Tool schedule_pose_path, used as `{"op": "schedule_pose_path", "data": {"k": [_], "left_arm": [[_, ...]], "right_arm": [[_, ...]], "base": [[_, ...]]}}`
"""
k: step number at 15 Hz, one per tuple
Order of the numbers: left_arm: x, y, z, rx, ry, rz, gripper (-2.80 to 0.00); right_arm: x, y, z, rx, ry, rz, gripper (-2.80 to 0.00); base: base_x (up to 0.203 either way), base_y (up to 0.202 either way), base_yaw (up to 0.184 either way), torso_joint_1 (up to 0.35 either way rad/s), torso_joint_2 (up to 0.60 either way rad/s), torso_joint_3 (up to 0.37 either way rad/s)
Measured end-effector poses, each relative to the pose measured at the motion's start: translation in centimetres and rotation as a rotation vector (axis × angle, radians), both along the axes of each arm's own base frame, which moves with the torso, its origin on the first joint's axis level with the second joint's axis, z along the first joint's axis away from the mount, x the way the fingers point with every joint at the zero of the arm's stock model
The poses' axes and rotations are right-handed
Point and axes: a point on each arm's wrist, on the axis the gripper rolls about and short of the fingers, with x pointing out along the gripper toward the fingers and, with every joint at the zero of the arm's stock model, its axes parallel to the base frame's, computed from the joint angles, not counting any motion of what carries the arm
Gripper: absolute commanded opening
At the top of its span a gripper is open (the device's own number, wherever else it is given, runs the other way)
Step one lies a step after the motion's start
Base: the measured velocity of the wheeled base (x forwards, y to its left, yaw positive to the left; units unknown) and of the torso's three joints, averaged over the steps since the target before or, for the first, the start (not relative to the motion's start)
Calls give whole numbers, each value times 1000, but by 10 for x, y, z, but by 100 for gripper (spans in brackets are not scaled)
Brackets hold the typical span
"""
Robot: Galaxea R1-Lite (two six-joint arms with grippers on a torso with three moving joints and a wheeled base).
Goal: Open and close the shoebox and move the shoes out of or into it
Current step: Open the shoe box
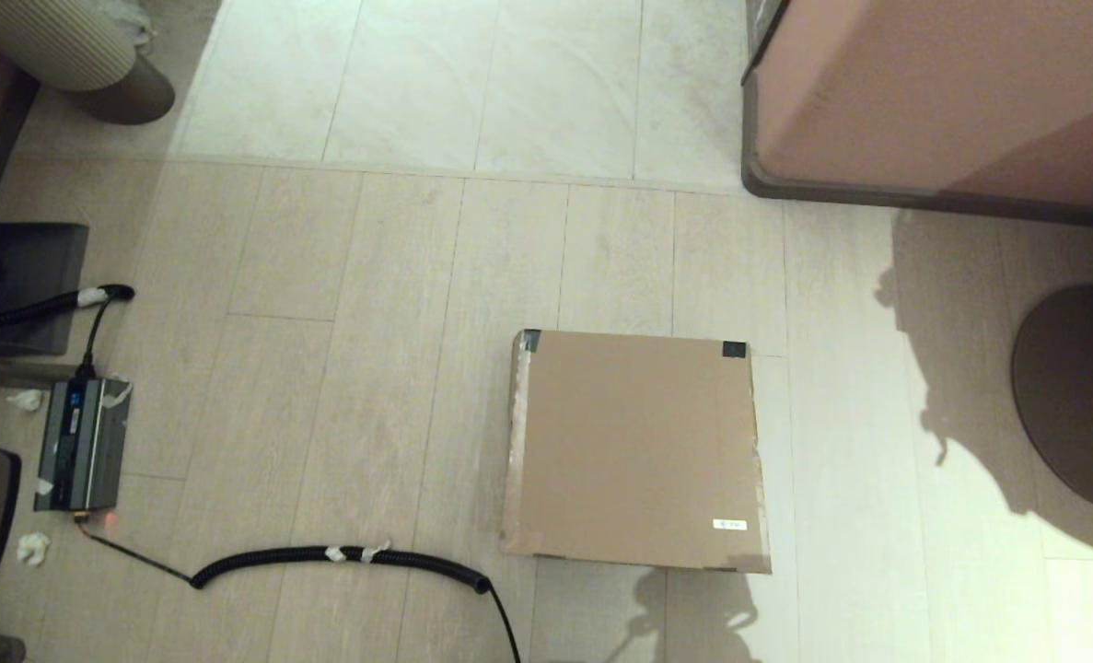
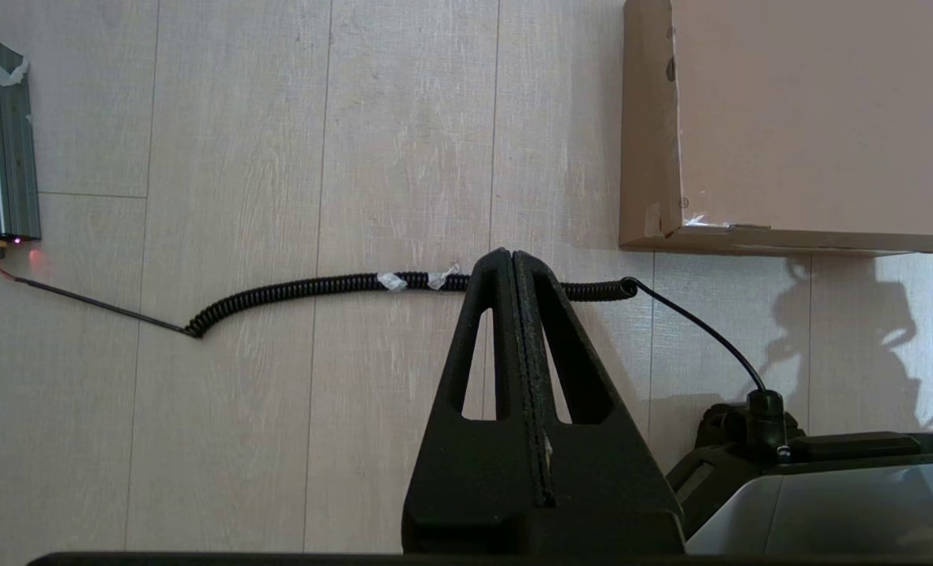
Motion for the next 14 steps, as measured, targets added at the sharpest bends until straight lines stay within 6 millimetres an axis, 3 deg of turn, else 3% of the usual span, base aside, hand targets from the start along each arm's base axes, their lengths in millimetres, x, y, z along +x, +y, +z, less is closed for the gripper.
{"op": "schedule_pose_path", "data": {"k": [3,4,8,11,14], "left_arm": [[-1,0,1,6,1,-10,-280],[-3,0,10,3,-23,-21,-280],[-1,-3,75,-129,-38,-133,-280],[40,-6,127,-331,111,-286,-280],[100,-11,142,-533,296,-440,-280]], "right_arm": [[-1,0,2,-44,-5,6,-280],[-3,0,11,-45,-33,10,-280],[0,2,63,65,1,83,-280],[41,6,93,272,194,228,-280],[99,10,102,466,371,348,-280]], "base": [[0,0,0,0,0,0],[0,0,0,0,0,0],[0,0,0,0,0,0],[0,0,0,0,0,0],[0,0,0,0,0,0]]}}
